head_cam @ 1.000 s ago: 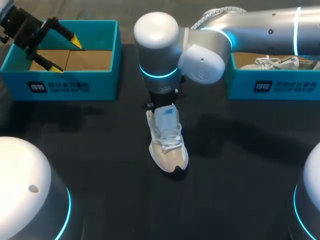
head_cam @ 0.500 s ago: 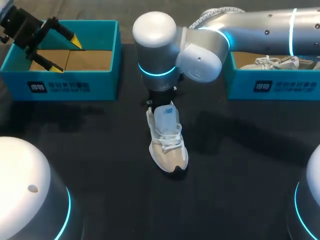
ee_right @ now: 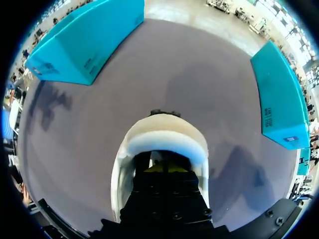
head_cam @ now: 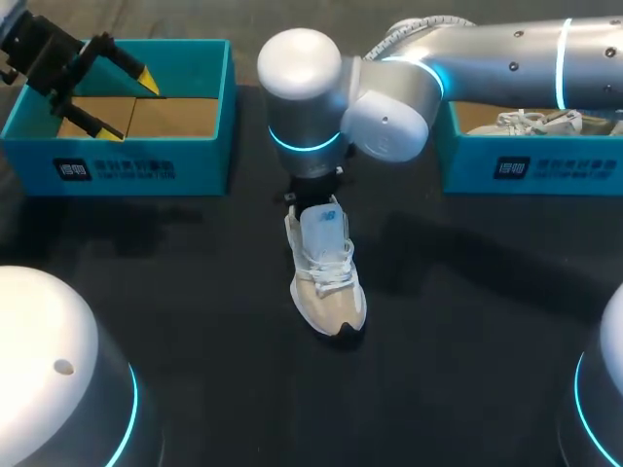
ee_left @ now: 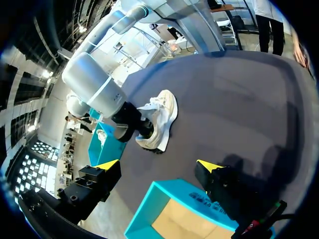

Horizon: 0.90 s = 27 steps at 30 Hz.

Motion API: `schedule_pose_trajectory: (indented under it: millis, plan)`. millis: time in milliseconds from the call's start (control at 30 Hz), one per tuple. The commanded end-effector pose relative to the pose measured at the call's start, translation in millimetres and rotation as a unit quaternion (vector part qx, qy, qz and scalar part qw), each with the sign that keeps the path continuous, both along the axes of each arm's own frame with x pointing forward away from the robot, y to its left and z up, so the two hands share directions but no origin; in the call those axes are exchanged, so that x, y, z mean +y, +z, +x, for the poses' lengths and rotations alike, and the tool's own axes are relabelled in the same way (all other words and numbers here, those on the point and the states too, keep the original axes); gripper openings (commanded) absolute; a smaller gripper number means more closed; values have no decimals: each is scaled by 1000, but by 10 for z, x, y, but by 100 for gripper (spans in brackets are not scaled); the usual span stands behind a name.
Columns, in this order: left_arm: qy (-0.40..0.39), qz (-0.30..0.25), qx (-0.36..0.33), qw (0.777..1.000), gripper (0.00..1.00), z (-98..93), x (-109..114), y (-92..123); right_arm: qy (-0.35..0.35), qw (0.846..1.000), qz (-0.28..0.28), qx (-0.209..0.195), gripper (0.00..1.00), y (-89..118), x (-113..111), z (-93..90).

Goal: Take the shoe out of the shoebox, open the shoe tongue, remove and reinsert the insole, then place the shoe into the shoebox

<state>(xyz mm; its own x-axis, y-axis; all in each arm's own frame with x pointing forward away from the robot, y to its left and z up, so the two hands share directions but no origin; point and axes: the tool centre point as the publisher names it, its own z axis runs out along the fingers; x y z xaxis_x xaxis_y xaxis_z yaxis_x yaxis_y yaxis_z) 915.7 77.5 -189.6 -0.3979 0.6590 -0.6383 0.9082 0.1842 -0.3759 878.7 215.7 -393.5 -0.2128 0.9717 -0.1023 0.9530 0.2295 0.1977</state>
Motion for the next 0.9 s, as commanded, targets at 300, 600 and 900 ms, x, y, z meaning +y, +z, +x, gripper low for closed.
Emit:
schedule_pose_trajectory:
  millis: [300,600,900]
  plan:
    - [-1,1,0,1000,100,1,2,3,-3,1000,-6,-22,0,210,2,53]
    - [-1,1,0,1000,100,1,2,3,-4,1000,-5,-18,0,41,31,160]
    - [-1,1,0,1000,100,1,2,3,-11,1000,-5,5,0,-152,23,119]
